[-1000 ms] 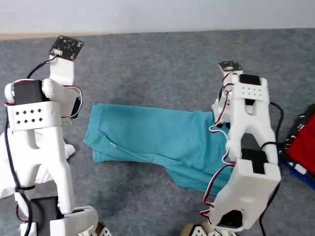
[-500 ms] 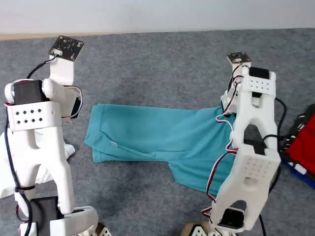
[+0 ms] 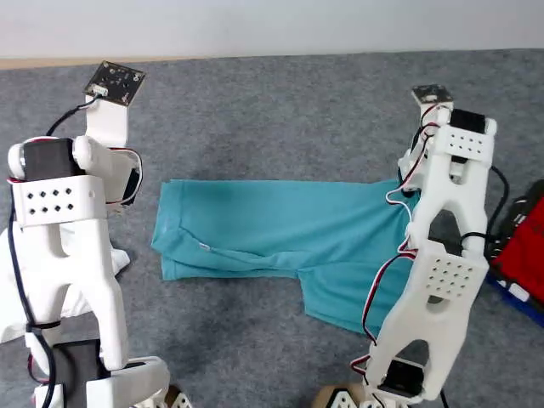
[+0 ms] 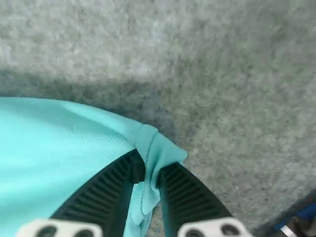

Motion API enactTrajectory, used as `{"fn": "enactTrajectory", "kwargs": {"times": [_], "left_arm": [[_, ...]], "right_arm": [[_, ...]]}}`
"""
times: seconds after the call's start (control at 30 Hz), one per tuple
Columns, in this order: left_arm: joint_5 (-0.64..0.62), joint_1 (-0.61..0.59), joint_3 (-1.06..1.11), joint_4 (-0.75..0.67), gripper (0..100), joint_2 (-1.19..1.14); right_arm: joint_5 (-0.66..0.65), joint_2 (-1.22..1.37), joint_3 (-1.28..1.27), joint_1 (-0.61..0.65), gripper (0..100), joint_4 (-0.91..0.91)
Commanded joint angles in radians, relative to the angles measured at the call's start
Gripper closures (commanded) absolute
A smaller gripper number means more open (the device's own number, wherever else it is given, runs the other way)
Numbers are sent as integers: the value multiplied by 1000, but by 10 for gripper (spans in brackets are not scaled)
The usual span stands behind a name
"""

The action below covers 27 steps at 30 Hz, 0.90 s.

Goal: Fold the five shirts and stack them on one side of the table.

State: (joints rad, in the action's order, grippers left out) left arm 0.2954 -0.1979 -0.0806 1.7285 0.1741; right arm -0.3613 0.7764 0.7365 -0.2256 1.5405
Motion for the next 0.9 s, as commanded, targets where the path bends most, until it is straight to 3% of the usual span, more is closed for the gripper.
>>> {"fn": "enactTrajectory", "kwargs": {"times": [0.0, 0.23, 0.3, 0.47, 0.7, 0.87], "left_arm": [[11, 2, -4, 25, 995, 37], [9, 2, -4, 25, 995, 37], [9, 2, -4, 25, 995, 37], [6, 3, -4, 23, 964, 35], [3, 3, -4, 5, 910, -49], [8, 54, -4, 9, 942, -249]], "right_arm": [[-12, -13, 51, -12, 980, 18], [-6, -30, 75, -10, 764, 110], [-6, -42, 110, -4, 745, 157], [-6, -107, 215, 39, 745, 257], [5, -298, 121, 68, 754, 257], [-2, -466, -84, 36, 950, 257]]}}
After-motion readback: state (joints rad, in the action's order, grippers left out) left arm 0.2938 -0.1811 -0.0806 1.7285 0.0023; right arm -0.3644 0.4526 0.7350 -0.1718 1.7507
